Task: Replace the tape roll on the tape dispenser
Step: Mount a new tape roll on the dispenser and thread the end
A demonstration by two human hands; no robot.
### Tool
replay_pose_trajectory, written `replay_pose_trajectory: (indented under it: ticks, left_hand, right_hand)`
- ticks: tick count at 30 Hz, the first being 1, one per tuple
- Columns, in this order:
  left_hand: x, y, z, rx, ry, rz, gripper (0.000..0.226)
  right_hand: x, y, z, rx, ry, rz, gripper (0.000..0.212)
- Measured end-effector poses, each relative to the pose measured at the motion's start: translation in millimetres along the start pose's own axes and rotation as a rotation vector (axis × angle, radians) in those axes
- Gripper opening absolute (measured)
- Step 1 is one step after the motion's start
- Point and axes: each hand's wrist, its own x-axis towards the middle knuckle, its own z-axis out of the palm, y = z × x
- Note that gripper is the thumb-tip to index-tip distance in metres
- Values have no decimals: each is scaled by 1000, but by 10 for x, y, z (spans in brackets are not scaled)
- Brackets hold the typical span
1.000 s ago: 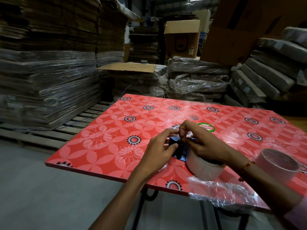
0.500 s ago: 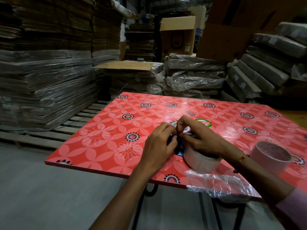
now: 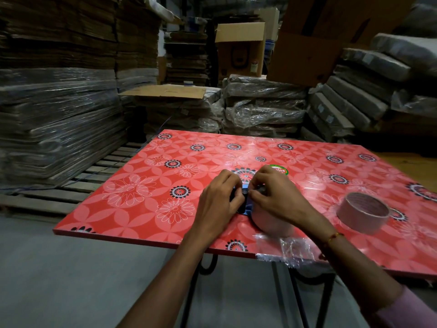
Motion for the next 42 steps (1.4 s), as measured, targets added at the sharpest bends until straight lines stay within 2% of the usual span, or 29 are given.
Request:
replay_pose_trajectory:
  ticks: [4,7,10,16,22,37,42]
  left_hand:
    - [-34,-14,-2,-80,3,-55,6]
    - [-113,-52,-35,-248,-29,-181,23]
    - [-144,-54,-47,-239,-79,-226,37]
    - [-113,-55,-58,-271,-72,-281,36]
    - [-106,-95,-16,-220,-93,-220,47]
    - [-85,-93,-17,-271,-75,-292,32]
    - [-101,-71,-25,-213,-117,-253,43]
  right_hand:
    - [27,-29,69,-92,52,70,7]
    - [17,-43,110,-116,54,61,6]
    - [-10,-45,110,-130,75,44,3]
    - [-46,-86,112,-165,103,14,2]
    - [-37,-110,94,-189,144,33,5]
    - [-5,-113,78,-207,114,0,3]
    - [-16,-120,70,-198,116,-10,2]
